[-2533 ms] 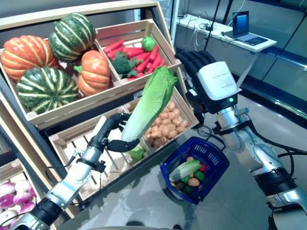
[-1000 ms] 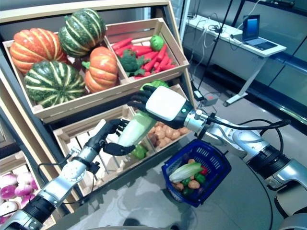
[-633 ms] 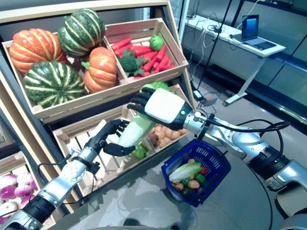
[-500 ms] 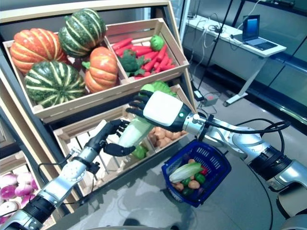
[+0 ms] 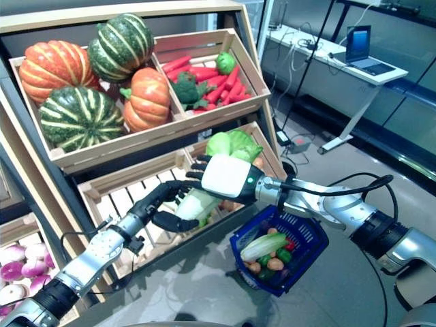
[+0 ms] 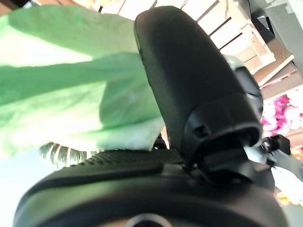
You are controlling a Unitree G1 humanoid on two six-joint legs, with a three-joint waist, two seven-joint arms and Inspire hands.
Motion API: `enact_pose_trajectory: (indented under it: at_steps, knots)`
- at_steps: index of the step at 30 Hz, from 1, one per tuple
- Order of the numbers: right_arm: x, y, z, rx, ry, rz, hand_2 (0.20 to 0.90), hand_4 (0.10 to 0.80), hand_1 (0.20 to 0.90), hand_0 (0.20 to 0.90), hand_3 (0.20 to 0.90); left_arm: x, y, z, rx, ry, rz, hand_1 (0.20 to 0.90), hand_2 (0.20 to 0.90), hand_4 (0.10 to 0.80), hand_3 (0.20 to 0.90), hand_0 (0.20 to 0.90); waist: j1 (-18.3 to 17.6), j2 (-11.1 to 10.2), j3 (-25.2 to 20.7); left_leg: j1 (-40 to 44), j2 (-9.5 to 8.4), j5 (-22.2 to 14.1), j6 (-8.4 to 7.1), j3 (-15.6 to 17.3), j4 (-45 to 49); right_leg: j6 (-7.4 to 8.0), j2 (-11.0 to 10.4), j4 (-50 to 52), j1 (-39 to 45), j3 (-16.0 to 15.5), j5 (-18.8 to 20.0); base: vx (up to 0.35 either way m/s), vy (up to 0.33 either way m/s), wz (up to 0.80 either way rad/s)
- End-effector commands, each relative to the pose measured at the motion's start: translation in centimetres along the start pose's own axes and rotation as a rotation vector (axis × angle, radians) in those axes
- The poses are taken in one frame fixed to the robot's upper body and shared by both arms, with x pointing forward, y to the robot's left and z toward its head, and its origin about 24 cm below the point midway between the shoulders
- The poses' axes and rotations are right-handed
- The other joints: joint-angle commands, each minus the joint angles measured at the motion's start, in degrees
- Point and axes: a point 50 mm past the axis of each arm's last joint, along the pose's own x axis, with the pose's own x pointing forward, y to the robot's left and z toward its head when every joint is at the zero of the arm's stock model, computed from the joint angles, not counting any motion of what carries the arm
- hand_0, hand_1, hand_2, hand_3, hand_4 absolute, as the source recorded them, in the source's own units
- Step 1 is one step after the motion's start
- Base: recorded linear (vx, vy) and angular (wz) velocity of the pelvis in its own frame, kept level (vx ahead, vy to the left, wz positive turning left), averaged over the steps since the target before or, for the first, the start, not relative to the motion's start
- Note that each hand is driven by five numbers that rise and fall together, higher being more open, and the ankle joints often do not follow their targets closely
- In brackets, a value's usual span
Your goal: Put vegetables into the basket
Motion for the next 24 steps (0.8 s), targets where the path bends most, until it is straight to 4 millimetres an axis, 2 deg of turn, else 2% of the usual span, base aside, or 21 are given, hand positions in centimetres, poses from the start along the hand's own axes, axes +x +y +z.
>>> enact_pose_trajectory:
  at_steps: [1, 10, 24]
  knots:
    - [0.4, 0.3, -2.7, -0.063, 0.151, 0.074, 0.900, 0.800, 0.900, 0.900, 0.900, 2.2, 0.1, 12.3, -0.016, -0.574, -0.133, 0.300, 0.300, 0.400, 0.300, 0.300, 1.4, -1.1, -3.3, -0.8, -2.50, -4.0, 2.32, 0.5, 0.1, -0.96, -0.6, 0.3, -0.1, 0.8, -0.3, 0.000, 0.000, 0.00]
    - [-0.4, 3.0, -5.0, 0.033, 0.312, 0.216, 0.900, 0.800, 0.900, 0.900, 0.900, 1.6, -0.4, 13.2, -0.015, -0.623, -0.181, 0.300, 0.300, 0.400, 0.300, 0.300, 2.1, -1.1, -3.2, -0.6, -2.60, -4.1, 2.31, 0.3, 0.1, -0.98, -0.5, 0.2, 0.4, 0.0, -0.3, 0.003, 0.004, 0.03]
    - [-1.3, 4.9, -5.6, 0.078, 0.335, 0.418, 0.900, 0.800, 0.900, 0.900, 0.900, 1.5, 0.3, 13.3, 0.001, -0.623, -0.153, 0.300, 0.300, 0.400, 0.300, 0.300, 2.6, -1.5, -3.0, -0.6, -2.52, -4.0, 2.20, 0.5, 0.1, -1.09, -0.7, 0.3, 0.4, -0.9, -0.3, -0.001, 0.001, 0.02]
